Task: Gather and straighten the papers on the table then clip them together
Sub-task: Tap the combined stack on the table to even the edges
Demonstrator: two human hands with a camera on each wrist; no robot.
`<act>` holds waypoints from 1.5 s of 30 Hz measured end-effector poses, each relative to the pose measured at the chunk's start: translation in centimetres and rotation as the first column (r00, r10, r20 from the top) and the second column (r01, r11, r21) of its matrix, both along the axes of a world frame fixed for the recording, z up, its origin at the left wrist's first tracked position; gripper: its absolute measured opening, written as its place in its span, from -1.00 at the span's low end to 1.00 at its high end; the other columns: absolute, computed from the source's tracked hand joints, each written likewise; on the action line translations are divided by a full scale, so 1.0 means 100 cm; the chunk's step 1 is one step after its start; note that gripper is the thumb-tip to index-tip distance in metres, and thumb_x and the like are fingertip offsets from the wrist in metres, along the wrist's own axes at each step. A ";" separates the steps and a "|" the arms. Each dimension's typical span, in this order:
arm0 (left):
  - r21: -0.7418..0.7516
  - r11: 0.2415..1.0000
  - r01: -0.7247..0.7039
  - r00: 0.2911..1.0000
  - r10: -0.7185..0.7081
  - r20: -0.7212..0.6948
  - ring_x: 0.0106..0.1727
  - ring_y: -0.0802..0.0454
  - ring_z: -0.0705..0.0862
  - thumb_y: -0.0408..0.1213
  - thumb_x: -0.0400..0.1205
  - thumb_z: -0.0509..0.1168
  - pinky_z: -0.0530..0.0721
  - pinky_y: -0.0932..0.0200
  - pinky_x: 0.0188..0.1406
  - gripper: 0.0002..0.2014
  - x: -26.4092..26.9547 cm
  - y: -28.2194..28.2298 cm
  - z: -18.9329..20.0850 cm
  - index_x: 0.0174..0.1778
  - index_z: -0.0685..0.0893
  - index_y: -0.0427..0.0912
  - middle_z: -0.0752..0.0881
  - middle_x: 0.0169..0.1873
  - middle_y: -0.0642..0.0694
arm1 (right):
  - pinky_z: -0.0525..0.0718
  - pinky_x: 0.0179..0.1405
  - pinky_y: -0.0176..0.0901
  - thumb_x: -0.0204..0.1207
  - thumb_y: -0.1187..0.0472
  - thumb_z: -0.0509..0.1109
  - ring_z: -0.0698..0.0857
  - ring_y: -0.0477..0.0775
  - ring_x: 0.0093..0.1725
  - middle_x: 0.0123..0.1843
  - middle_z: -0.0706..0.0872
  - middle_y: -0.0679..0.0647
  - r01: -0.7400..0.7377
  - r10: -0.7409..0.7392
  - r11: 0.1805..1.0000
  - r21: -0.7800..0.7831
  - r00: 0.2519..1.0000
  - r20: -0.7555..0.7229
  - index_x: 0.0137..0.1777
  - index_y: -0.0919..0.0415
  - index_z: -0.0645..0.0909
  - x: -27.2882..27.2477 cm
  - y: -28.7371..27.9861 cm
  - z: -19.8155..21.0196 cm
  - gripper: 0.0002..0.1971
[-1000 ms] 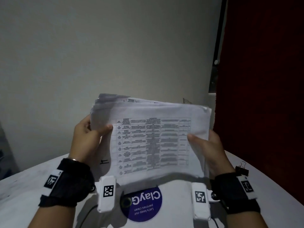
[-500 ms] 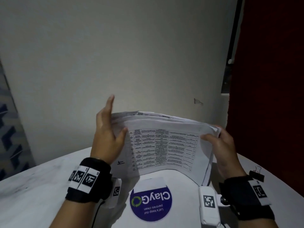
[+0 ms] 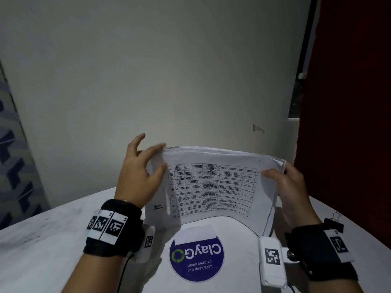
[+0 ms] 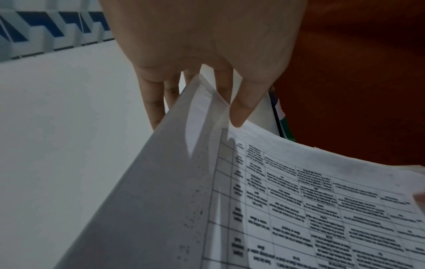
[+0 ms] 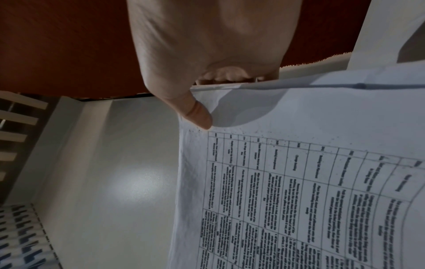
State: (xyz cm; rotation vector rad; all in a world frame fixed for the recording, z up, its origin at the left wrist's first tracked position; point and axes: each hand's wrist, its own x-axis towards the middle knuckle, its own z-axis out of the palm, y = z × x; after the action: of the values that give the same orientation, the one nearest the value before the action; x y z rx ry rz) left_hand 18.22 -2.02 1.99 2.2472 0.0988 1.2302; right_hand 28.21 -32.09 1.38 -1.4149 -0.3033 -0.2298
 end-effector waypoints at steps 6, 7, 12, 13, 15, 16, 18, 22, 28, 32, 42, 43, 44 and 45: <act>0.021 0.999 0.033 0.999 -0.032 -0.015 0.43 0.04 0.50 -0.24 0.60 0.51 0.55 0.04 0.42 -0.48 -0.001 0.002 0.000 0.50 0.66 0.13 0.25 0.71 -0.02 | 0.64 -0.19 -0.11 0.59 0.38 0.40 0.76 0.06 -0.08 -0.04 0.82 0.07 -0.010 0.010 1.000 -0.013 1.000 -0.002 0.03 0.03 0.72 0.000 -0.001 0.000 -0.78; 0.023 0.999 0.033 0.999 -0.033 -0.004 0.45 0.02 0.52 -0.25 0.60 0.51 0.54 0.02 0.44 -0.46 -0.001 0.001 -0.001 0.52 0.64 0.11 0.27 0.70 -0.03 | 0.64 -0.19 -0.10 0.59 0.38 0.40 0.77 0.06 -0.08 -0.04 0.82 0.07 -0.010 0.010 1.000 -0.016 1.000 -0.002 0.03 0.03 0.73 0.000 -0.001 -0.001 -0.78; -0.330 0.933 0.145 0.989 -0.148 0.016 0.42 0.11 0.57 -0.43 0.53 0.56 0.53 0.09 0.43 -0.11 0.004 0.004 -0.007 0.70 0.28 0.14 0.51 0.50 -0.02 | 0.66 -0.17 -0.10 0.59 0.40 0.38 0.77 0.06 -0.08 -0.03 0.82 0.08 -0.010 0.009 1.000 -0.008 1.000 -0.016 0.06 0.06 0.73 0.001 -0.003 -0.001 -0.77; -0.472 0.861 0.189 0.979 -0.201 0.024 0.33 0.05 0.66 -0.44 0.52 0.56 0.63 0.05 0.34 -0.19 0.007 0.007 -0.012 0.64 0.38 0.10 0.61 0.42 -0.05 | 0.66 -0.16 -0.09 0.58 0.41 0.36 0.76 0.07 -0.08 -0.03 0.82 0.10 -0.016 0.015 1.000 -0.008 1.000 -0.022 0.08 0.07 0.73 0.002 -0.004 -0.002 -0.76; -0.696 0.669 0.261 0.945 -0.324 0.043 0.24 -0.16 0.77 -0.37 0.50 0.56 0.74 0.06 0.08 -0.46 0.012 0.015 -0.025 0.42 0.64 -0.10 0.81 0.22 -0.11 | 0.65 -0.18 -0.08 0.57 0.44 0.32 0.75 0.11 -0.06 -0.02 0.82 0.12 -0.036 0.035 0.999 -0.018 0.997 -0.065 0.10 0.10 0.72 0.005 -0.007 -0.008 -0.72; -0.757 0.591 0.279 0.926 -0.373 0.050 0.25 -0.26 0.78 -0.31 0.49 0.55 0.74 0.06 0.04 -0.54 0.015 0.017 -0.033 0.32 0.72 -0.18 0.86 0.14 -0.13 | 0.65 -0.17 -0.05 0.56 0.43 0.31 0.76 0.14 -0.03 0.01 0.83 0.14 -0.051 0.048 0.998 -0.025 0.993 -0.105 0.12 0.13 0.72 0.008 -0.006 -0.012 -0.73; -0.799 0.523 0.298 0.912 -0.402 0.077 0.27 -0.30 0.78 -0.30 0.55 0.48 0.74 -0.06 0.16 -0.65 0.017 0.014 -0.041 0.26 0.76 -0.24 0.88 0.11 -0.15 | 0.73 -0.02 0.06 0.56 0.38 0.32 0.80 0.24 0.09 0.11 0.86 0.22 -0.075 0.074 0.997 -0.001 0.980 -0.184 0.20 0.22 0.73 0.012 -0.002 -0.021 -0.73; -0.759 0.555 0.341 0.918 -0.369 0.143 0.20 -0.21 0.81 -0.40 0.67 0.39 0.76 -0.06 0.11 -0.72 0.019 0.013 -0.032 0.30 0.74 -0.23 0.87 0.12 -0.14 | 0.74 0.27 0.29 0.52 0.33 0.35 0.82 0.35 0.15 0.13 0.86 0.26 -0.018 0.037 0.993 0.117 0.986 -0.164 0.20 0.24 0.75 0.013 0.004 -0.021 -0.72; -0.784 0.521 0.338 0.888 -0.453 0.082 0.27 -0.35 0.76 -0.55 0.44 0.47 0.70 -0.11 0.21 -0.58 0.015 0.029 -0.043 0.24 0.76 -0.26 0.85 0.15 -0.27 | 0.69 0.19 0.31 0.17 0.38 0.40 0.71 0.62 0.24 0.10 0.81 0.41 -0.121 0.135 0.990 0.079 0.965 -0.224 0.16 0.43 0.71 0.014 0.000 -0.034 -0.52; -0.708 0.643 0.293 0.933 -0.354 0.065 0.09 -0.24 0.83 -0.62 0.39 0.49 0.78 0.02 -0.06 -0.60 0.015 0.017 -0.038 0.12 0.76 -0.23 0.90 -0.09 -0.08 | 0.76 0.13 0.28 0.46 0.52 0.31 0.75 0.56 0.18 0.04 0.84 0.30 -0.107 0.105 0.994 -0.004 0.982 -0.158 0.12 0.25 0.78 0.008 0.004 -0.032 -0.66; -0.346 0.894 0.283 0.910 -0.137 0.392 -0.05 0.48 0.66 -0.38 0.70 0.41 0.64 0.43 -0.06 -0.69 0.013 -0.028 0.000 0.08 0.56 0.19 0.71 -0.06 0.28 | 0.69 0.25 -0.22 0.69 0.33 0.39 0.75 -0.15 0.24 0.20 0.79 -0.13 0.188 -0.171 0.981 -0.038 0.949 0.266 0.33 -0.04 0.63 -0.010 0.020 0.005 -0.69; -0.384 0.880 0.280 0.927 -0.145 0.345 -0.08 0.45 0.68 -0.38 0.69 0.42 0.66 0.39 -0.09 -0.70 0.017 -0.025 -0.007 0.07 0.56 0.17 0.72 -0.07 0.26 | 0.72 0.17 -0.24 0.68 0.34 0.39 0.77 -0.12 0.21 0.17 0.81 -0.11 0.169 -0.159 0.985 -0.043 0.969 0.187 0.34 0.01 0.64 -0.007 0.020 0.001 -0.69; -0.443 0.849 0.288 0.944 -0.173 0.282 -0.09 0.34 0.70 -0.40 0.66 0.43 0.67 0.29 -0.11 -0.70 0.021 -0.019 -0.016 0.05 0.57 0.13 0.74 -0.07 0.21 | 0.75 0.06 -0.25 0.64 0.37 0.37 0.80 -0.08 0.16 0.12 0.82 -0.10 0.132 -0.127 0.990 -0.048 0.988 0.092 0.31 0.02 0.66 -0.004 0.018 -0.004 -0.67; -0.515 0.803 0.299 0.952 -0.217 0.214 -0.07 0.20 0.72 -0.44 0.61 0.46 0.67 0.19 -0.12 -0.68 0.025 -0.014 -0.025 0.07 0.58 0.06 0.75 -0.03 0.11 | 0.78 0.00 -0.19 0.59 0.41 0.35 0.81 0.00 0.12 0.10 0.83 -0.03 0.085 -0.085 0.995 -0.051 0.996 -0.004 0.26 0.03 0.66 0.001 0.017 -0.011 -0.66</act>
State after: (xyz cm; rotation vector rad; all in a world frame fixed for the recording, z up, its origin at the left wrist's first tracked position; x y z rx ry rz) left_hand 20.69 -3.37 -0.47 1.6102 0.0699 1.0483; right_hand 28.26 -30.41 0.29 -1.4801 -0.2455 -0.2890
